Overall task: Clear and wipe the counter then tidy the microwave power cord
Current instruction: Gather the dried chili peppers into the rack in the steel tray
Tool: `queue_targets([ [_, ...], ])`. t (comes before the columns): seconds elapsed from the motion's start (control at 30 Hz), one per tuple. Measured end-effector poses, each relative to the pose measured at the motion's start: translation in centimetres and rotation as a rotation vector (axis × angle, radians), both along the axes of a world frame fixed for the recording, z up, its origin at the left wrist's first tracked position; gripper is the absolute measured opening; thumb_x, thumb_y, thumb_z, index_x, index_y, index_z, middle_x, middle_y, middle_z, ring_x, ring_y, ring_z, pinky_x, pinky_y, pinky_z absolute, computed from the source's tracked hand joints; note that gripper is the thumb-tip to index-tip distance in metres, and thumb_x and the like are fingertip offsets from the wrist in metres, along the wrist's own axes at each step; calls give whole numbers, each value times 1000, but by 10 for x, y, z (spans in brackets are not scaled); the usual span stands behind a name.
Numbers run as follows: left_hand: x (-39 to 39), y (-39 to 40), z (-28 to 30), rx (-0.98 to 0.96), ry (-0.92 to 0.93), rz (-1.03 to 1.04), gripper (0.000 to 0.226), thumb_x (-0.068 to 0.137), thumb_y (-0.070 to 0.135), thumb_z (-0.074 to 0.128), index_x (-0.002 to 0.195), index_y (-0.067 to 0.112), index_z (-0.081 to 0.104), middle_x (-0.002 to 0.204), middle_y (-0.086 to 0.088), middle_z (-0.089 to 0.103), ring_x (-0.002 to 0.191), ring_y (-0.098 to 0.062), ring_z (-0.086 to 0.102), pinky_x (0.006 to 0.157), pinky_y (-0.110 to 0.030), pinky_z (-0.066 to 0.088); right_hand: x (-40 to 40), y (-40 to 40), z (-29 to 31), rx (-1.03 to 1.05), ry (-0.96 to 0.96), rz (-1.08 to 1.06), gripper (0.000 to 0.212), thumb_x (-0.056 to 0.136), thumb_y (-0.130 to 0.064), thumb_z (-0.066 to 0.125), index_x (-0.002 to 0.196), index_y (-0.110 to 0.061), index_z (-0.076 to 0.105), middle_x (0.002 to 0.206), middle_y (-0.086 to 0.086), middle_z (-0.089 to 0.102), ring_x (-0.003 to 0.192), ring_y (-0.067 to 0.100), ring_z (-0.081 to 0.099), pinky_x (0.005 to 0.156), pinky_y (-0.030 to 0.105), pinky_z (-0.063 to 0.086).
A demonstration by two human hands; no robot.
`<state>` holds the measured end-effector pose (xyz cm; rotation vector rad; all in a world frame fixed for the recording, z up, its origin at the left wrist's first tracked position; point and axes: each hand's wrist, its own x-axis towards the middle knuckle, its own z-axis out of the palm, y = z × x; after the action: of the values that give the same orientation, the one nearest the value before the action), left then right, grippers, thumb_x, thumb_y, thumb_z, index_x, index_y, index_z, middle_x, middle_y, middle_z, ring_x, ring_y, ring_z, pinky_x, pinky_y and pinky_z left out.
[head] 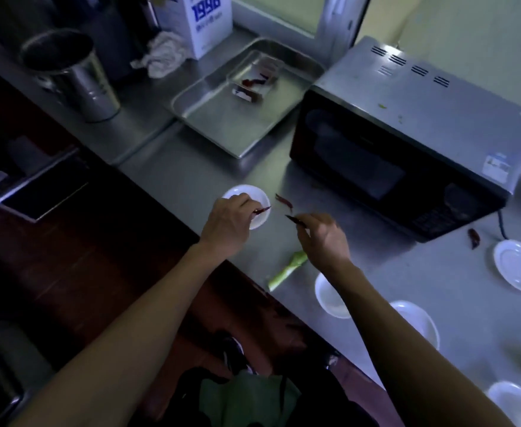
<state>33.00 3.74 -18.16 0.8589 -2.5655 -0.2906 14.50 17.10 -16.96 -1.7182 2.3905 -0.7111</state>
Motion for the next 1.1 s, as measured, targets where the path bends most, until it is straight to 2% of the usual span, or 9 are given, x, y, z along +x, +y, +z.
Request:
queue_targets([
  [0.13,56,-28,8,32,14,88,23,88,19,52,100,18,70,90,-1,64,80,-29,63,66,-42,47,42,-42,12,-35,6,71,22,83,-9,72,103,-18,75,92,10,70,94,36,65,69,42,55],
  [0.27,87,-45,12,56,-11,154,28,89,23,45,101,18,69,93,1,63,85,-26,63,72,-44,47,66,-76,16,0,26,126,23,84,-11,68,102,-22,75,89,5,70,88,35,63,70,41,53],
  [0.43,104,-85,9,62,-45,173,22,87,14,55,104,15,68,96,-1,63,86,-27,62,73,-47,48,76,-120,12,-31,44,162,29,77,-4,74,100,-23,77,86,3,71,84,31,65,64,34,51],
  [0.6,96,-139,8,48,-78,135,21,85,4,64,104,13,67,98,-3,62,86,-28,61,74,-44,46,63,-172,-6,-37,52,137,29,80,-3,72,100,-24,76,78,1,68,79,30,63,62,34,50],
  [0.73,81,-192,5,44,-130,66,19,86,8,60,104,13,65,98,-3,61,86,-30,60,73,-44,45,47,-220,-13,-79,10,162,29,85,-8,69,108,-26,75,82,2,68,80,29,61,68,36,53],
  [0.9,60,-249,13,35,-176,14,20,86,6,64,104,16,65,94,-1,60,81,-27,59,72,-37,39,28,-280,-17,-125,-18,92,22,85,-7,69,104,-16,74,82,7,67,79,35,62,68,38,52],
  [1.1,33,-296,28,26,-169,-18,28,82,3,70,104,20,69,97,3,66,86,-24,64,73,-38,46,3,-321,-8,-139,-68,30,19,82,-5,71,100,-12,73,82,6,68,82,33,62,69,38,52],
])
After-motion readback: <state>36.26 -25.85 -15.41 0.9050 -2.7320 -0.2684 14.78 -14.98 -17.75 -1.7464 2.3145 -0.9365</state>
